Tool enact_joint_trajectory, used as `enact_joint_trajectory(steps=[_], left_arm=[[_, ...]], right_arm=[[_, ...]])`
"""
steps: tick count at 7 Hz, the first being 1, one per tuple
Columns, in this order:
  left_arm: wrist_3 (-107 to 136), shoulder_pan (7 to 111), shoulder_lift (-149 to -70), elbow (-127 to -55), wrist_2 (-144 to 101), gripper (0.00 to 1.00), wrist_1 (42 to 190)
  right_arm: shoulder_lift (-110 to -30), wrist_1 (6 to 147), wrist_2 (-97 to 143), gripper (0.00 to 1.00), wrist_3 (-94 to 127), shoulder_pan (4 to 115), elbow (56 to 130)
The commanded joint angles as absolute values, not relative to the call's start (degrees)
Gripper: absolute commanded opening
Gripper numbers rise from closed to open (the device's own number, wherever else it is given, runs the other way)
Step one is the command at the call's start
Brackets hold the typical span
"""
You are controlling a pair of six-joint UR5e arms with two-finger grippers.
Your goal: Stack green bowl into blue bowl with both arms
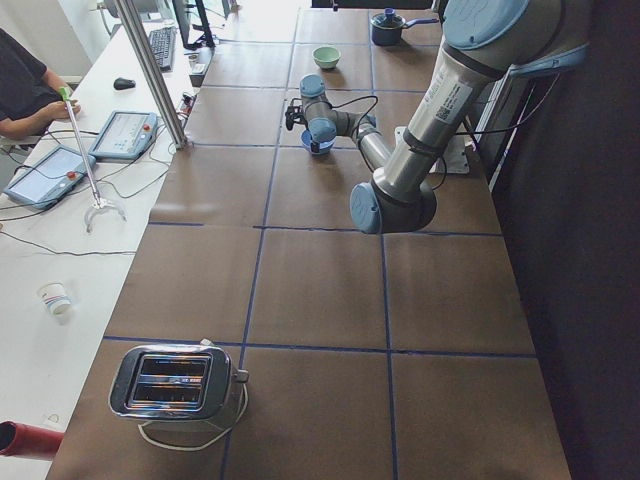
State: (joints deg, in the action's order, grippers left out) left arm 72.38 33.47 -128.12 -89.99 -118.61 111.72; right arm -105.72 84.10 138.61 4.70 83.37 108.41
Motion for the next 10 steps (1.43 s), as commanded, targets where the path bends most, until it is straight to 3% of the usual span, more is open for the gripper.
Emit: enact_joint_trajectory(steps=[1,3,5,7,8,9,10], left_arm=[[73.74,38.9,-123.07,-96.83,-120.74,1.0,111.27],[69.56,48.03,-116.92,-98.86,-132.32,1.0,111.53],[60.51,51.4,-105.96,-105.87,-134.12,1.0,111.45],[58.27,52.47,-102.75,-107.31,-134.56,1.0,111.53],[58.27,52.47,-102.57,-107.4,-134.56,1.0,111.45],[58.27,52.47,-102.48,-107.4,-134.56,1.0,111.45],[58.27,52.47,-102.48,-107.32,-134.65,1.0,111.45]], right_arm=[[-105.56,74.51,139.22,0.99,18.81,78.51,107.15],[-103.82,61.24,136.17,0.99,32.71,72.98,102.08],[-101.69,44.91,133.44,0.98,44.09,68.22,91.73],[-100.37,39.82,129.93,0.96,54.55,62.26,90.35],[-100.37,39.81,126.16,0.91,54.93,58.22,90.09],[-100.37,39.73,125.6,0.36,55.63,57.31,89.65],[-100.37,39.73,125.68,0.0,54.94,57.3,89.39]])
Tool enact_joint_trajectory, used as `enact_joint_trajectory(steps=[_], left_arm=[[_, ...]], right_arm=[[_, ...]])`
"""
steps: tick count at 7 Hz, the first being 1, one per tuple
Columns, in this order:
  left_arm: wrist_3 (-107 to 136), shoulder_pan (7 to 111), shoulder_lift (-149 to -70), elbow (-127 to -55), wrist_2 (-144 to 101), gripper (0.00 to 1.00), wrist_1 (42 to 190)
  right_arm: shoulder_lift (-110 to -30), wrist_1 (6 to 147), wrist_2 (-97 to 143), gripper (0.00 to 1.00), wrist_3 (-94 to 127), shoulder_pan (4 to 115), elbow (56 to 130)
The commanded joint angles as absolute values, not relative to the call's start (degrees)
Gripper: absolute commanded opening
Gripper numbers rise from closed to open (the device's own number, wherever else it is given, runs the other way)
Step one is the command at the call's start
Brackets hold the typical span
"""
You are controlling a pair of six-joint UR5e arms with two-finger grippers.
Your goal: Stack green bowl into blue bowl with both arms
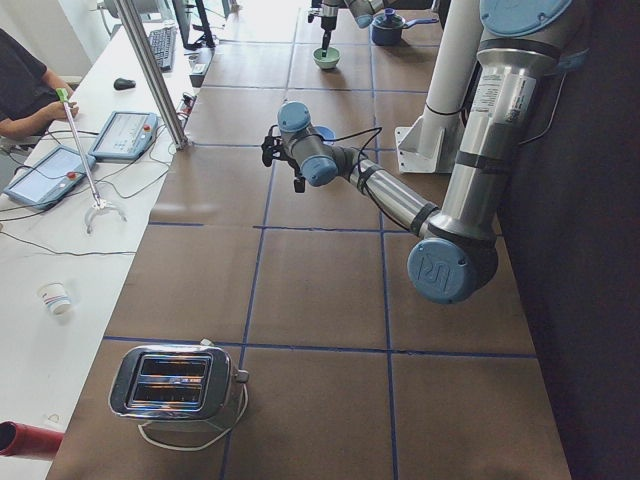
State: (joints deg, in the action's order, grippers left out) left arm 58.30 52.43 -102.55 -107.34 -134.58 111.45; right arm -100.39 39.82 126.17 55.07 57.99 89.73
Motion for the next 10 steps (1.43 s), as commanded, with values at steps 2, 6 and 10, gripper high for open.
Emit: enact_joint_trajectory(steps=[2,6,10], left_arm=[[58.36,52.47,-102.39,-107.31,-134.56,1.0,111.45],[58.45,52.56,-102.39,-107.49,-134.56,1.0,111.53],[58.8,52.56,-101.6,-107.84,-134.47,1.0,111.71]], right_arm=[[-99.67,40.07,126.73,0.0,55.72,57.3,91.74],[-80.32,44.35,128.32,0.0,84.24,46.62,100.9],[-55.82,71.1,110.97,0.0,92.02,32.74,100.2]])
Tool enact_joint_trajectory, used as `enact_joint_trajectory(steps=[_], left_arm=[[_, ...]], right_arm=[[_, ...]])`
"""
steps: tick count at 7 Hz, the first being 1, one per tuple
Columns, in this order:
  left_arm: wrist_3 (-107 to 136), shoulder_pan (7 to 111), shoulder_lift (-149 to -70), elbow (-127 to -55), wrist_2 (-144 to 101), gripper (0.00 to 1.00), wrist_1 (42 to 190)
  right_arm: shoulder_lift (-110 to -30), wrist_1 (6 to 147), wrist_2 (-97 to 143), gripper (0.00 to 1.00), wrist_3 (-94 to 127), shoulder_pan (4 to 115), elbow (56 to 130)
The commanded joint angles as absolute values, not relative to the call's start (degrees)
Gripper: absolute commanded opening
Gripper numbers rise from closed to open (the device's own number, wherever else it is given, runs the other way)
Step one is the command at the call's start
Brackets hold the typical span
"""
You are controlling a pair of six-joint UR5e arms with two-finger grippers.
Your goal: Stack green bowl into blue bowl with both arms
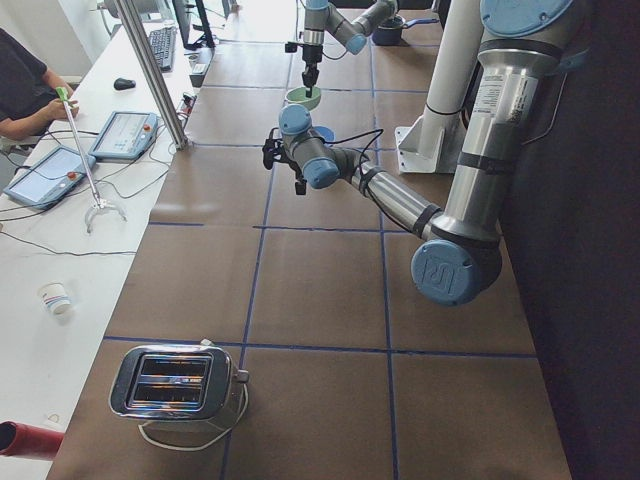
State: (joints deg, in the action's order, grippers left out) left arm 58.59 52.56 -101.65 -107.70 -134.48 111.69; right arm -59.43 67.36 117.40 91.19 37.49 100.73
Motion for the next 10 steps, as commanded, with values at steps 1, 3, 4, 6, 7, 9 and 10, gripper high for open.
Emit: enact_joint_trajectory(steps=[1,3,4,6,7,9,10], left_arm=[[59.06,52.47,-101.6,-107.93,-134.47,1.0,111.71],[59.06,52.47,-101.6,-107.93,-134.47,1.0,111.71],[59.06,52.47,-101.6,-107.93,-134.39,1.0,111.71],[59.15,52.47,-101.6,-108.28,-134.38,1.0,111.71],[59.24,52.47,-101.51,-108.28,-134.3,1.0,111.71],[59.24,52.47,-101.51,-108.28,-134.3,1.0,111.71],[59.24,52.47,-101.51,-108.28,-134.21,1.0,111.71]], right_arm=[[-55.72,70.76,108.74,0.0,96.46,30.52,98.89],[-55.55,70.75,107.84,0.0,98.52,28.31,97.82],[-55.37,70.58,107.06,0.0,98.53,28.04,96.6],[-54.93,70.58,105.3,0.0,98.53,27.86,94.41],[-54.93,70.58,105.29,0.0,98.53,27.77,94.22],[-54.93,70.58,105.29,0.0,98.53,27.77,94.39],[-55.02,70.58,105.29,0.01,98.26,27.77,94.66]])
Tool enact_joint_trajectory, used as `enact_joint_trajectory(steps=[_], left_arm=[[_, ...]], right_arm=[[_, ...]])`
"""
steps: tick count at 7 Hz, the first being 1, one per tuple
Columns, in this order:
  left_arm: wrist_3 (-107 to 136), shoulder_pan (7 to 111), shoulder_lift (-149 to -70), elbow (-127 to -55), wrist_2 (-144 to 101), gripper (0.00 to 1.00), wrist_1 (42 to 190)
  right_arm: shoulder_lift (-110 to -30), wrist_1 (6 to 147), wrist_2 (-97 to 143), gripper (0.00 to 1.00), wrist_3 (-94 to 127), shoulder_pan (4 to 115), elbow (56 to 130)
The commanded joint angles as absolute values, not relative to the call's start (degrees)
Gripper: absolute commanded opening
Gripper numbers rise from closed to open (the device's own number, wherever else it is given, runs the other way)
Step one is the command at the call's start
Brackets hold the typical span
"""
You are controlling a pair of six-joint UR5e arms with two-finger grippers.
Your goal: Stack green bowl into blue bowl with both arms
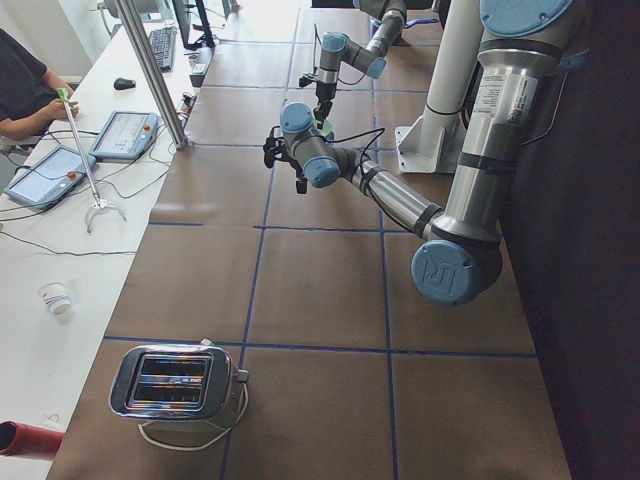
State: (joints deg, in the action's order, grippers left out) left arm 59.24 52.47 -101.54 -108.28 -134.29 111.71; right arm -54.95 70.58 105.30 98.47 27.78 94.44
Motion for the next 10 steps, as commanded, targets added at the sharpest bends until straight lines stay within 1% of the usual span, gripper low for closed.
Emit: enact_joint_trajectory(steps=[1,2,3,4,5,7,8,9,10], left_arm=[[59.24,52.47,-101.51,-108.37,-134.38,1.0,111.71],[59.24,52.56,-101.51,-108.37,-134.3,1.0,111.71],[59.33,52.56,-101.43,-108.8,-134.21,1.0,111.71],[59.33,52.47,-101.43,-108.72,-134.03,1.0,111.71],[59.33,52.47,-101.43,-108.72,-134.03,1.0,111.71],[58.54,52.65,-99.95,-108.81,-134.38,1.0,111.8],[57.32,54.39,-98.28,-109.33,-134.21,1.0,111.8],[49.82,56.75,-94.61,-109.51,-134.3,1.0,111.71],[40.44,60.34,-90.74,-109.51,-134.56,1.0,111.45]], right_arm=[[-55.19,70.66,105.29,0.46,97.83,27.69,94.4],[-55.28,70.75,105.29,0.9,97.82,27.69,94.31],[-55.28,70.93,105.29,0.99,97.91,27.69,94.48],[-55.37,71.01,105.47,0.99,97.91,28.21,95.0],[-56.94,71.19,106.16,0.99,97.82,29.43,97.53],[-66.32,72.85,109.05,1.0,96.69,33.28,107.45],[-73.23,73.73,110.99,1.0,91.29,35.57,112.54],[-81.13,73.74,114.83,1.0,82.96,39.77,116.5],[-87.21,73.57,120.53,1.0,72.18,46.17,117.59]])
